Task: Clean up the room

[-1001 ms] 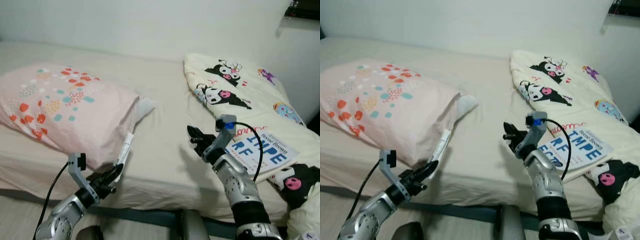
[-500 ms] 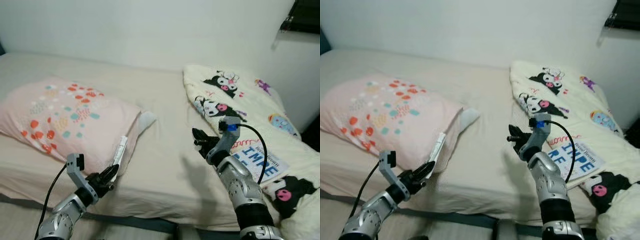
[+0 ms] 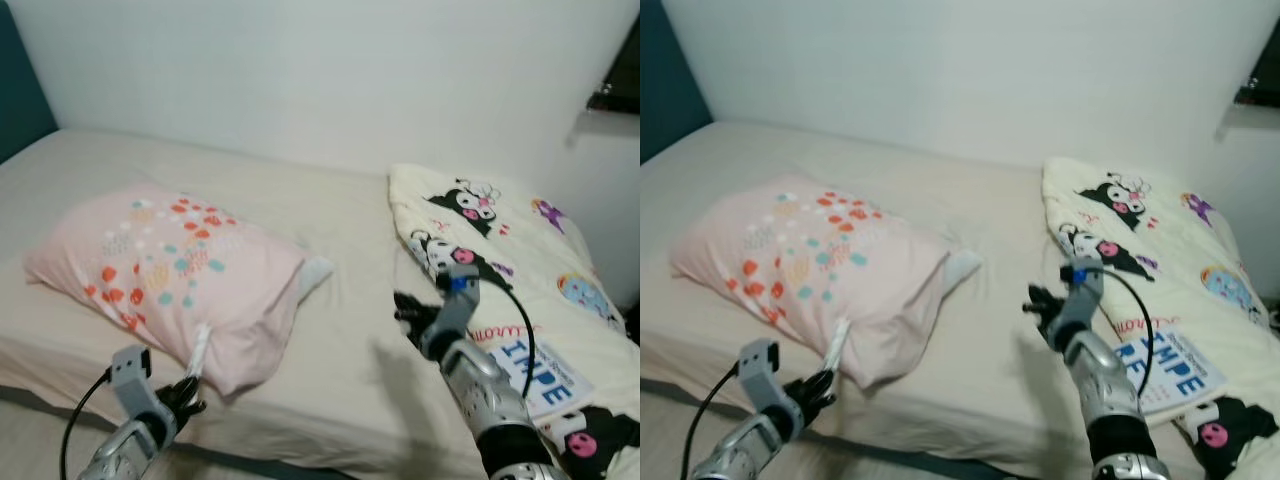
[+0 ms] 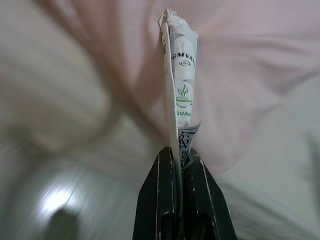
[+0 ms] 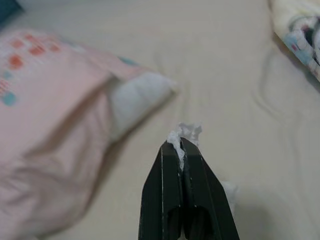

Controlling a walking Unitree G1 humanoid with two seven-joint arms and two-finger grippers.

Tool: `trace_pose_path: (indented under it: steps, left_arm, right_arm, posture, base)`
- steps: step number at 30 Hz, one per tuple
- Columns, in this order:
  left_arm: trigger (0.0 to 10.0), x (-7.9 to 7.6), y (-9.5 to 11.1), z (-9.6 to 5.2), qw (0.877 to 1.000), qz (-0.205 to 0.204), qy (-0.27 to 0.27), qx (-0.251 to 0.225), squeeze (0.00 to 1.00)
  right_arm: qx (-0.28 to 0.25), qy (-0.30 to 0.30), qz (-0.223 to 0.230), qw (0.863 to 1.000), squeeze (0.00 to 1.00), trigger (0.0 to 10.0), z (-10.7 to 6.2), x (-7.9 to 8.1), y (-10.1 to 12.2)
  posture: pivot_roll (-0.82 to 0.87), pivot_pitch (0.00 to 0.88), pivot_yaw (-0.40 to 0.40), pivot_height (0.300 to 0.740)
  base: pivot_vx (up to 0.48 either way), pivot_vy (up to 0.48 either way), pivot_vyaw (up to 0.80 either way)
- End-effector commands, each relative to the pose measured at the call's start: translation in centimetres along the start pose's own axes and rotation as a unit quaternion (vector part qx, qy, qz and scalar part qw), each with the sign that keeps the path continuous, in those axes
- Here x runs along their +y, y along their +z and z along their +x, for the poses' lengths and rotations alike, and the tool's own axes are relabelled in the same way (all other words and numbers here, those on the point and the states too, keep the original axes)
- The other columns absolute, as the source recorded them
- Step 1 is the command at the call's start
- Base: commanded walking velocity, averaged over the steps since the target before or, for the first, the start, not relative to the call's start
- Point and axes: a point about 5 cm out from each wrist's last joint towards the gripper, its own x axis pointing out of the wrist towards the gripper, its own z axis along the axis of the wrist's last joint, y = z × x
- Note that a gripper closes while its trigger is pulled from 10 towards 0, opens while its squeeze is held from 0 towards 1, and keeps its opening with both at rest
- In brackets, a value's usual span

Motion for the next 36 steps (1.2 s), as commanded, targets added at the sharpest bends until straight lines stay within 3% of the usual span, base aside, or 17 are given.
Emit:
trace_pose_path:
  steps: [1, 2, 5, 6, 8, 11, 13, 16, 17, 18, 19, 20, 21, 25, 31, 36]
  left_arm:
    - [10.0, 0.9, -1.4, -0.5, 0.999, 0.009, 0.040, 0.029, 0.00]
    - [10.0, 0.9, -1.4, -0.5, 0.999, 0.009, 0.040, 0.029, 0.00]
    - [10.0, 1.3, -3.6, -1.0, 0.994, 0.018, 0.076, 0.070, 0.00]
    - [10.0, 1.3, -3.6, -1.0, 0.994, 0.018, 0.076, 0.070, 0.00]
    - [10.0, 1.5, -4.7, -1.4, 0.992, 0.022, 0.090, 0.090, 0.00]
    - [10.0, 1.5, -5.1, -1.5, 0.991, 0.023, 0.095, 0.096, 0.00]
    - [10.0, 2.1, -6.5, -2.3, 0.986, 0.026, 0.117, 0.119, 0.00]
    - [10.0, 2.6, -7.2, -2.9, 0.982, 0.029, 0.131, 0.132, 0.00]
    - [10.0, 3.7, -8.6, -4.2, 0.973, 0.039, 0.160, 0.160, 0.00]
    - [10.0, 4.1, -8.9, -4.6, 0.970, 0.045, 0.169, 0.169, 0.00]
    - [10.0, 4.3, -9.1, -4.8, 0.968, 0.048, 0.174, 0.174, 0.00]
    - [10.0, 4.3, -9.1, -4.8, 0.968, 0.048, 0.174, 0.174, 0.00]
    - [10.0, 4.5, -9.2, -5.0, 0.966, 0.056, 0.178, 0.179, 0.00]
    - [10.0, 5.4, -9.5, -5.7, 0.955, 0.060, 0.214, 0.195, 0.00]
    - [10.0, 5.4, -9.6, -5.7, 0.952, 0.053, 0.222, 0.202, 0.00]
    - [10.0, 5.3, -9.6, -5.6, 0.951, 0.077, 0.221, 0.202, 0.00]
  right_arm:
    - [0.039, -0.032, -0.008, 0.999, 0.00, 0.0, -0.8, -1.3, -2.2]
    - [0.039, -0.032, -0.008, 0.999, 0.00, 0.0, -0.8, -1.3, -2.2]
    - [0.108, -0.096, 0.006, 0.989, 0.00, 0.0, -3.2, -3.6, -6.2]
    - [0.108, -0.096, 0.006, 0.989, 0.00, 0.0, -3.2, -3.6, -6.2]
    - [0.144, -0.126, 0.013, 0.981, 0.00, 0.0, -4.8, -4.6, -8.3]
    - [0.156, -0.135, 0.016, 0.978, 0.00, 0.0, -5.4, -4.9, -9.0]
    - [0.191, -0.167, 0.029, 0.967, 0.00, 0.0, -7.5, -5.8, -11.2]
    - [0.207, -0.183, 0.036, 0.961, 0.00, 0.0, -8.6, -6.2, -12.2]
    - [0.220, -0.214, 0.059, 0.950, 0.00, 0.0, -10.2, -6.7, -13.6]
    - [0.229, -0.224, 0.063, 0.945, 0.00, 0.0, -10.7, -6.8, -14.1]
    - [0.235, -0.230, 0.065, 0.942, 0.00, 4.4, -11.1, -6.8, -14.4]
    - [0.235, -0.230, 0.065, 0.942, 0.00, 4.4, -11.1, -6.8, -14.4]
    - [0.242, -0.233, 0.063, 0.940, 0.00, 10.0, -11.3, -6.8, -14.7]
    - [0.275, -0.220, 0.053, 0.934, 0.00, 10.0, -11.9, -6.1, -15.9]
    - [0.282, -0.211, 0.042, 0.935, 0.00, 10.0, -11.8, -5.7, -16.2]
    - [0.270, -0.205, 0.039, 0.940, 0.00, 10.0, -11.2, -5.6, -15.8]
  posture:
    - [0.01, 0.000, -0.070, 0.711]
    - [0.01, 0.000, -0.070, 0.711]
    - [0.00, 0.000, -0.079, 0.731]
    - [0.00, 0.000, -0.079, 0.731]
    - [0.00, 0.000, -0.079, 0.740]
    - [0.00, 0.000, -0.079, 0.740]
    - [0.00, 0.000, -0.088, 0.740]
    - [-0.01, 0.000, -0.088, 0.740]
    - [-0.01, 0.000, -0.088, 0.740]
    - [-0.01, 0.000, -0.080, 0.740]
    - [-0.01, 0.000, -0.079, 0.740]
    - [-0.01, 0.000, -0.079, 0.740]
    - [-0.01, 0.000, -0.078, 0.740]
    - [0.00, 0.000, -0.082, 0.740]
    - [0.00, 0.000, -0.082, 0.740]
    - [0.00, 0.000, -0.082, 0.740]
  base:
    - [0.000, 0.000, 0.00]
    - [0.000, 0.000, 0.00]
    - [0.000, 0.000, 0.00]
    - [0.000, 0.000, 0.00]
    - [0.000, 0.000, 0.00]
    - [0.000, 0.000, 0.00]
    - [0.000, 0.000, 0.00]
    - [0.000, 0.000, 0.00]
    - [0.000, 0.000, 0.00]
    - [0.000, 0.000, 0.00]
    - [0.000, 0.000, 0.00]
    - [0.000, 0.000, 0.00]
    - [0.000, 0.000, 0.00]
    - [-0.084, 0.000, 0.51]
    - [-0.405, 0.000, 0.77]
    - [-0.283, 0.000, 0.77]
